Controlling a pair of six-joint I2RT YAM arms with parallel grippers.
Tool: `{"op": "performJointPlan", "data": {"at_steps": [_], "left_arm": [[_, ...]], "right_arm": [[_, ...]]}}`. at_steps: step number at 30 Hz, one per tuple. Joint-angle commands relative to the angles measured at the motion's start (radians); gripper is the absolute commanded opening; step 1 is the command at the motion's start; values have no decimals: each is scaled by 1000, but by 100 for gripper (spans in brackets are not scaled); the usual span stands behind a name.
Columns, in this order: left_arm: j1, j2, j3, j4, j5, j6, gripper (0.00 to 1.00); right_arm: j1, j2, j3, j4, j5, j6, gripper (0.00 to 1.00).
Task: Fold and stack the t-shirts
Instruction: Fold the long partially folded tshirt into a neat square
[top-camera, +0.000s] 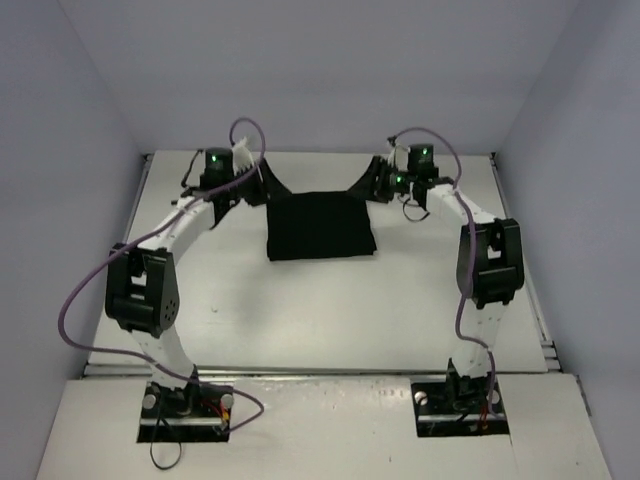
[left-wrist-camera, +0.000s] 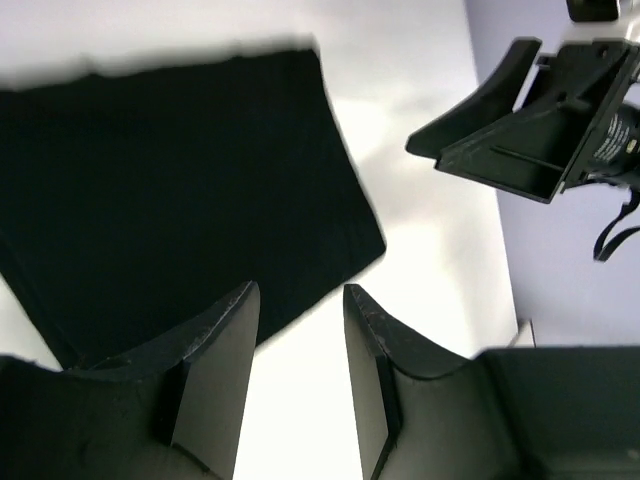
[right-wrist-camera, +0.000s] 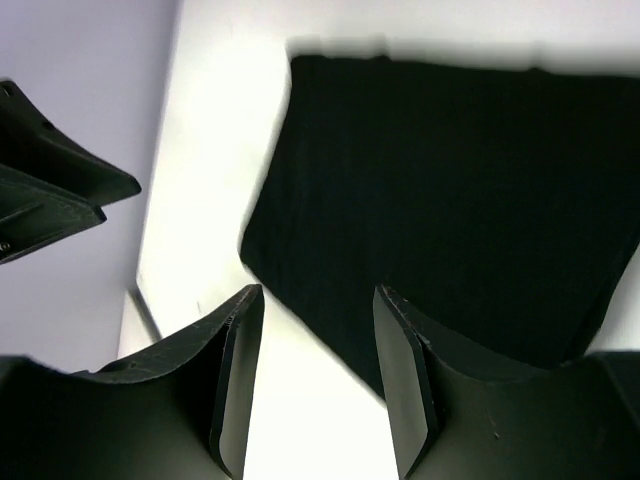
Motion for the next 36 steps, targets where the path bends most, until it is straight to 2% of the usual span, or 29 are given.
{"op": "performJointPlan", "data": {"at_steps": [1,5,11,15,17,21,24,26,30,34,36], "left_arm": [[-26,-5,-161,69,24,-27,36],[-31,8,-257,88,20,-10,36],[-14,63,-322,69,-47,7,37],[-10,34,-313,41,-62,19,37],[-10,-21,-270,-40,-82,61,36],[-9,-211,-63,-438,-258,213,39],[6,-324,44,-591,-400,286,42],[22,-389,75,-635,-457,325,45],[35,-605,112,-722,-629,401,58],[35,-752,148,-795,-738,460,68],[34,-829,159,-830,-785,479,72]], "right_arm": [[17,-59,-180,5,-24,-65,45],[15,-69,-346,54,-10,-89,45],[-10,-13,-488,230,-7,-50,43],[-13,-58,-499,233,3,-53,43],[-13,-128,-476,213,16,-49,45],[-16,-351,-332,-34,152,-129,51],[-40,-464,-247,-149,291,-184,57],[-52,-534,-206,-215,364,-215,61],[-70,-743,-180,-359,557,-292,70],[-73,-927,-203,-407,730,-339,85],[-72,-1005,-209,-431,793,-360,88]]}}
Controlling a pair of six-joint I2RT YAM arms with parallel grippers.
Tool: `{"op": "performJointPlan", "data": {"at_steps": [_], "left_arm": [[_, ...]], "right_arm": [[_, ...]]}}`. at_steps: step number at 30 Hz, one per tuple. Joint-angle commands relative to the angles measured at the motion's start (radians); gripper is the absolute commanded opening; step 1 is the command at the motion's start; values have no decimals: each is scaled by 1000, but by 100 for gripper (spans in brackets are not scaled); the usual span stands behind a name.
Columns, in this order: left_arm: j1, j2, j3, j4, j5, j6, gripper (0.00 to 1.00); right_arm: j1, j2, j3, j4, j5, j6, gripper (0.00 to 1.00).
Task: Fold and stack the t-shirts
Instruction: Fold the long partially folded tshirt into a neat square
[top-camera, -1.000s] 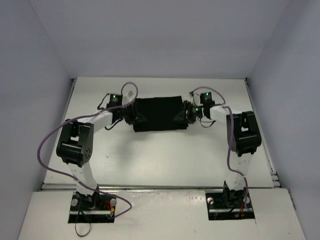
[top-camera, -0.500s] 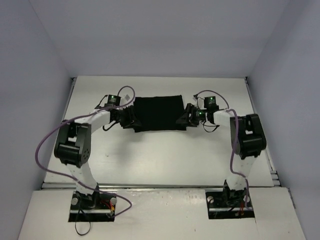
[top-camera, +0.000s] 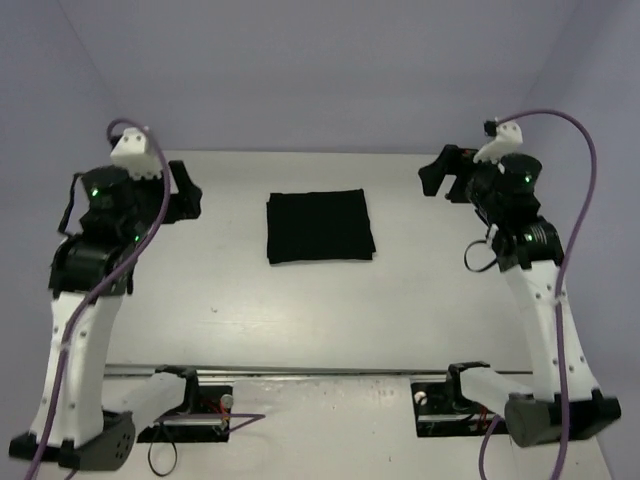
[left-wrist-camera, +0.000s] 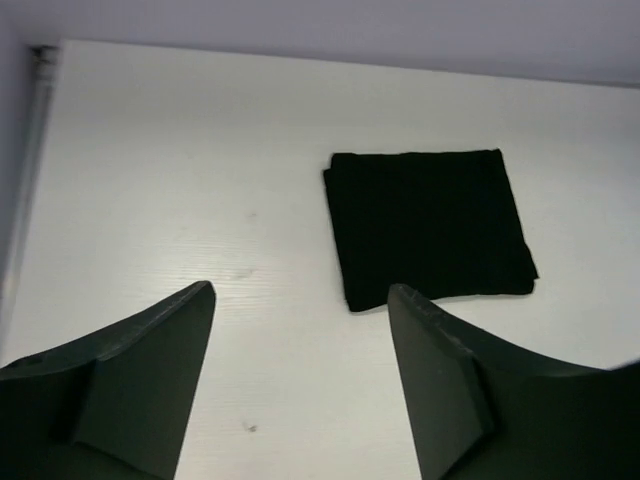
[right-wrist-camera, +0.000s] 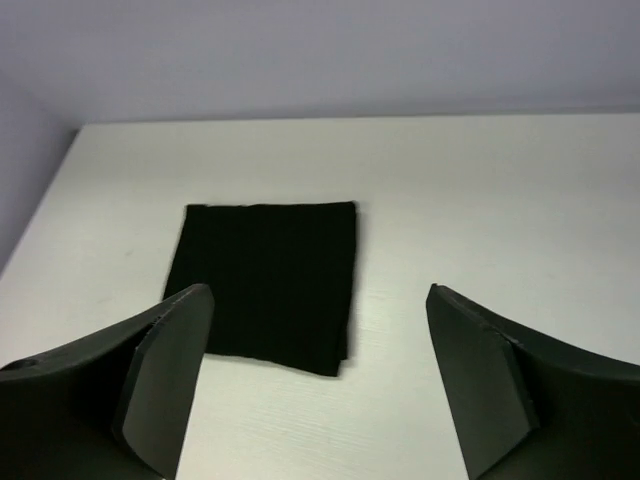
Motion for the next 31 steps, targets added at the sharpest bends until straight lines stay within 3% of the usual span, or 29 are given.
{"op": "performJointPlan", "data": {"at_steps": [1,6,14,31], "left_arm": [[-6,-113,37,-148,-187,98,73],[-67,-256,-15,-184,-317,85,80],[-77,-445,-101,-239,-371,99,86],[-77,-454,-121,-274,-368,83,90]], "right_arm": [[4,-155,-15,-116,233,-91,89],[58,-356,-43,-159,393,-113,100],[88,-541,-107,-171,455,-162,100],[113,-554,-91,-189,480,-160,100]]}}
